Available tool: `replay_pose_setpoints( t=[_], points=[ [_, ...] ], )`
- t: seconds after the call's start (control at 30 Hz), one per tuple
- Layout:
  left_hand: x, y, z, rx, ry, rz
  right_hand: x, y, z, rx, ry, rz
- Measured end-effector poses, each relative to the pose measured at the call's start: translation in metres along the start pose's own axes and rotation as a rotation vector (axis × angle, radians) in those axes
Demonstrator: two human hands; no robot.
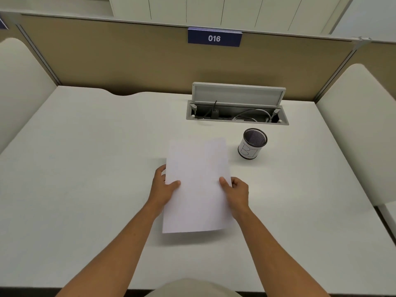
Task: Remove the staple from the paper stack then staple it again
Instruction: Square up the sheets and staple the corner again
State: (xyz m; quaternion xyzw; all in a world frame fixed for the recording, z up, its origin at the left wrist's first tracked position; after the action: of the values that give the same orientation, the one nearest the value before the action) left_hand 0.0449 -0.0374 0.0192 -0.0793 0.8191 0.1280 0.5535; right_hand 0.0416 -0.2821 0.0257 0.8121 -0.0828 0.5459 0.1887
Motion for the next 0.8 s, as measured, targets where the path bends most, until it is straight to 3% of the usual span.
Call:
replay_pose_setpoints(
  t=[0.37,0.53,0.67,0.8],
  points=[
    [0.016,-0.004,0.005,-0.044,-0.143,0.304,-0.027,-0.008,0.002,-0.002,0.106,-0.364],
    [0.024,-0.007,0.001,-0.073,-0.224,0.427,-0.031,-0.012,-0.001,-0.005,0.267,-0.563],
    [0.026,-0.010,0.000,-0.146,-0.262,0.514,-0.025,-0.005,-0.011,-0.161,0.572,-0.847],
    [0.028,-0.009,-0.004,-0.237,-0.417,0.728,-0.033,0.014,-0.011,-0.288,0.491,-0.966]
  ],
)
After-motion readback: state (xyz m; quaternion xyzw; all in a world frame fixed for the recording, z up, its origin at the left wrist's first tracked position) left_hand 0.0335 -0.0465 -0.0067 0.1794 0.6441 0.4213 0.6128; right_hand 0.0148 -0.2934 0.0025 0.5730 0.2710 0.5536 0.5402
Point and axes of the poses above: each hand's wrist, its own z-axis towards the middle knuckle, its own y-axis out of the back of the hand, x = y × z, the point moved 3 cm from there along z, towards the middle knuckle, and after that the axes turned 6 degrees about -x, right-handed, at the moved point
